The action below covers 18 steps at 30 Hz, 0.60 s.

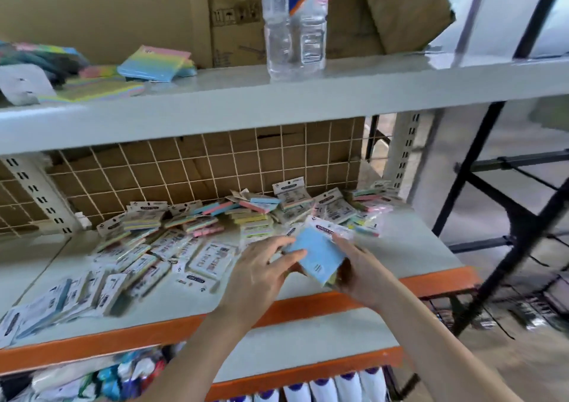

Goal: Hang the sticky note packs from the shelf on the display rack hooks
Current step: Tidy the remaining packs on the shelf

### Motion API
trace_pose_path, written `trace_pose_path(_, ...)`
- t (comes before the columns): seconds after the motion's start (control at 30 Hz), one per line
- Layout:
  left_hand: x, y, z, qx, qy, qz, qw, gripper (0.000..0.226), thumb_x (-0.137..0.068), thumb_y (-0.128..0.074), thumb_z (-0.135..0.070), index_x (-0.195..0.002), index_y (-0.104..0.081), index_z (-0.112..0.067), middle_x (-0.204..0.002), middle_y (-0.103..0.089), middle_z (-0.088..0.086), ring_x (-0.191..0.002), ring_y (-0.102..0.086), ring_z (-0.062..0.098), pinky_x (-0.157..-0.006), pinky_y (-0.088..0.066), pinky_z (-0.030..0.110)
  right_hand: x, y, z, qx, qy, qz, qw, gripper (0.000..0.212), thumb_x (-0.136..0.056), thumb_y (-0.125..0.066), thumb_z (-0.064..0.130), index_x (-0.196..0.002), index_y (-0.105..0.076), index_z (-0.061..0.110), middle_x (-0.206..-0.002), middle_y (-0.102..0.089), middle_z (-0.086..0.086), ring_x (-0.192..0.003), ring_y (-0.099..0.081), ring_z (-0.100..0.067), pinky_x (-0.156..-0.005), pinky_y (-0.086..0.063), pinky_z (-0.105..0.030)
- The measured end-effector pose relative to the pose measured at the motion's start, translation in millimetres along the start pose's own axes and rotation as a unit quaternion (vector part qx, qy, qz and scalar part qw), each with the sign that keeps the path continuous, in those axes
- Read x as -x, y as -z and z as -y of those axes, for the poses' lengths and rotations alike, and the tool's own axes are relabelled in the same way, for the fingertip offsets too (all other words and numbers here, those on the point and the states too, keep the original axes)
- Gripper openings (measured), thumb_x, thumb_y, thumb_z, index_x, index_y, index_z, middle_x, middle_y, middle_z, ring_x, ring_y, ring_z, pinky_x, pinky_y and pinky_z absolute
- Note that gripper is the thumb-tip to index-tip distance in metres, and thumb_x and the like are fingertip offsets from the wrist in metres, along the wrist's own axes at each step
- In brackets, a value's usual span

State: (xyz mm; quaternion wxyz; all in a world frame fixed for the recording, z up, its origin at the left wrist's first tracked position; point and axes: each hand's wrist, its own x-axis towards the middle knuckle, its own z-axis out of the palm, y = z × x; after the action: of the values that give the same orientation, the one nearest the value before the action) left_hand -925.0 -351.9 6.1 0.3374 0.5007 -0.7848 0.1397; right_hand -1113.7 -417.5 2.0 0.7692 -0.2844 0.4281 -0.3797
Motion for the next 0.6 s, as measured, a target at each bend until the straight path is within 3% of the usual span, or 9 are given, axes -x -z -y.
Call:
trace_pose_path(0.1,-25.3,-22.1,-42.8,0.030,0.038,-0.014,0.999,0.042,-0.076,-0.075,-0.007,-0.116,-0.066,-0.015,-0.118,-0.062,0.008,-0.102,-0.062,0.027,-0.085,-0.051,0.035,26.1,44.7,21.7,-0.018,0.064,-0.030,0.997,0.029,-0.092,-0.060,0.026,-0.113,-0.059,0.006,-0.094,-0.065,-0.015,-0.079,-0.067,-0.028,-0.055,-0.055,-0.036)
trace_pose_path(0.17,-42.3,-38.2,-78.0,0.116,0.151,-0.013,0.982,0.040,-0.090,-0.061,-0.011,-0.129,-0.053,-0.013,-0.124,-0.056,0.005,-0.113,-0.055,0.021,-0.094,-0.045,0.030,44.2,74.2,37.3,-0.006,0.109,-0.070,0.992,0.031,-0.093,-0.060,0.025,-0.115,-0.059,0.004,-0.096,-0.062,-0.017,-0.082,-0.065,-0.030,-0.054,-0.054,-0.038)
trace_pose_path(0.23,-61.0,-55.8,-112.7,0.201,0.263,0.025,0.943,0.041,-0.097,-0.050,-0.028,-0.134,-0.044,-0.011,-0.123,-0.056,0.004,-0.110,-0.055,0.018,-0.094,-0.046,0.031,62.3,104.2,49.9,0.010,0.152,-0.115,0.982,0.029,-0.094,-0.059,0.024,-0.115,-0.059,0.003,-0.096,-0.062,-0.018,-0.084,-0.065,-0.034,-0.063,-0.054,-0.047)
trace_pose_path(0.27,-71.3,-65.0,-129.0,0.245,0.300,0.055,0.920,0.043,-0.097,-0.046,-0.035,-0.131,-0.044,-0.009,-0.118,-0.059,0.006,-0.102,-0.058,0.018,-0.091,-0.048,0.035,72.6,118.1,54.9,0.016,0.174,-0.133,0.976,0.028,-0.094,-0.058,0.023,-0.114,-0.059,0.002,-0.093,-0.062,-0.018,-0.079,-0.066,-0.033,-0.061,-0.055,-0.048)
trace_pose_path(0.37,-102.3,-87.6,-178.6,0.422,0.364,0.132,0.820,0.043,-0.093,-0.041,-0.046,-0.100,-0.057,-0.007,-0.089,-0.066,0.014,-0.086,-0.065,0.031,-0.085,-0.052,0.048,105.4,160.5,66.0,0.036,0.230,-0.181,0.956,0.027,-0.095,-0.058,0.022,-0.112,-0.061,0.001,-0.085,-0.062,-0.015,-0.057,-0.062,-0.022,-0.041,-0.047,-0.027)
trace_pose_path(0.47,-124.6,-107.2,-223.9,0.527,0.393,0.158,0.737,0.032,-0.090,-0.057,-0.041,-0.080,-0.054,-0.011,-0.084,-0.063,0.020,-0.086,-0.063,0.038,-0.087,-0.048,0.057,136.6,198.3,71.6,0.041,0.263,-0.213,0.940,0.027,-0.094,-0.061,0.021,-0.111,-0.061,0.001,-0.074,-0.065,-0.007,-0.053,-0.059,-0.018,-0.042,-0.043,-0.023)
trace_pose_path(0.53,-136.7,-120.6,-253.5,0.560,0.388,0.161,0.714,0.027,-0.088,-0.065,-0.030,-0.078,-0.046,-0.013,-0.083,-0.059,0.016,-0.083,-0.060,0.031,-0.085,-0.047,0.060,154.6,221.9,75.5,0.028,0.278,-0.234,0.931,0.027,-0.091,-0.064,0.020,-0.110,-0.061,0.001,-0.070,-0.066,-0.004,-0.048,-0.055,-0.017,-0.039,-0.042,-0.023)
trace_pose_path(0.6,-149.0,-133.3,-281.6,0.573,0.371,0.157,0.714,0.019,-0.089,-0.065,-0.022,-0.081,-0.050,-0.014,-0.085,-0.061,0.013,-0.087,-0.061,0.029,-0.082,-0.050,0.051,169.8,242.6,79.7,0.020,0.286,-0.261,0.922,0.030,-0.090,-0.066,0.022,-0.110,-0.062,0.001,-0.076,-0.065,-0.011,-0.050,-0.055,-0.019,-0.042,-0.045,-0.026)
